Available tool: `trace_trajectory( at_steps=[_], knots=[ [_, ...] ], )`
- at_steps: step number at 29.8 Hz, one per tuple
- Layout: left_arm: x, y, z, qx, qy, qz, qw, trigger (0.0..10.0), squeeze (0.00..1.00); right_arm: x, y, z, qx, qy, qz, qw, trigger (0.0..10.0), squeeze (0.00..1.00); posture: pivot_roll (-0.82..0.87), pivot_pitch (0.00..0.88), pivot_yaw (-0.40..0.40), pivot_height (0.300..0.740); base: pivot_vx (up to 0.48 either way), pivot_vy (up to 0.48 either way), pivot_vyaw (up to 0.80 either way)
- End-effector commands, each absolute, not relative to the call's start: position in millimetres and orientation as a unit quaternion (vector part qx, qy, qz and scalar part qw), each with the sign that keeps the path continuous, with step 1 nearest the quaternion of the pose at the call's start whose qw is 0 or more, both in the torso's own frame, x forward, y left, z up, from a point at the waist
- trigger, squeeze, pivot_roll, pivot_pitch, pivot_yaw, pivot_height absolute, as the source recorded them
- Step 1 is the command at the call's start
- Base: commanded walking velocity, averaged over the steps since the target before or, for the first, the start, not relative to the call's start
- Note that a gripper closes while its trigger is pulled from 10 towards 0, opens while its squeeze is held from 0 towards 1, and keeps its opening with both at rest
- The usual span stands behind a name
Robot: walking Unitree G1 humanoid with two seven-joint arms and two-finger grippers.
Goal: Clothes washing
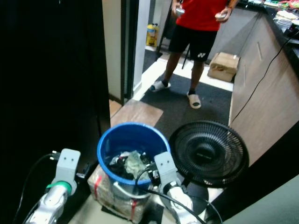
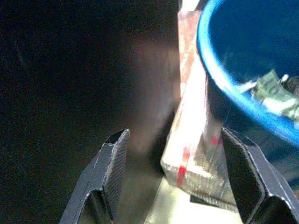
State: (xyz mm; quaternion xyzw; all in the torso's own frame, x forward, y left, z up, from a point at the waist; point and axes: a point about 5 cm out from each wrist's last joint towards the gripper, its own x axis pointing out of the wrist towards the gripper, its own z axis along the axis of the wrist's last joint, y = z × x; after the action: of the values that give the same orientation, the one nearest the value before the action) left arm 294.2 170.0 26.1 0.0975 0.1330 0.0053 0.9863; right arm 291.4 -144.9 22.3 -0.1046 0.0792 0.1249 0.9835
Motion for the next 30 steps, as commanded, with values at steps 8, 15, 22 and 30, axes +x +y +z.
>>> trace_trajectory(
  at_steps=[8,15,22,30],
  knots=[
    [313,164,59,0.022,0.096,0.019,0.995,10.0,0.00,300,-150,39,-0.115,0.042,0.125,0.985,10.0,0.00,0.08,0.030,0.001,0.580,0.000,0.000,0.00],
    [340,157,159,-0.040,-0.048,-0.005,0.998,10.0,0.00,328,-152,111,-0.113,-0.096,0.124,0.981,10.0,0.00,0.08,0.030,0.001,0.555,0.000,0.000,0.00],
    [338,137,213,-0.080,-0.115,-0.056,0.989,10.0,0.00,334,-143,142,-0.102,-0.153,0.128,0.975,10.0,0.00,0.08,0.033,0.006,0.555,0.000,0.000,0.00],
    [316,105,262,-0.029,-0.142,-0.157,0.977,10.0,0.00,327,-124,167,-0.100,-0.187,0.165,0.963,10.0,0.00,0.08,0.040,0.010,0.555,0.000,0.000,0.00]
  ],
)
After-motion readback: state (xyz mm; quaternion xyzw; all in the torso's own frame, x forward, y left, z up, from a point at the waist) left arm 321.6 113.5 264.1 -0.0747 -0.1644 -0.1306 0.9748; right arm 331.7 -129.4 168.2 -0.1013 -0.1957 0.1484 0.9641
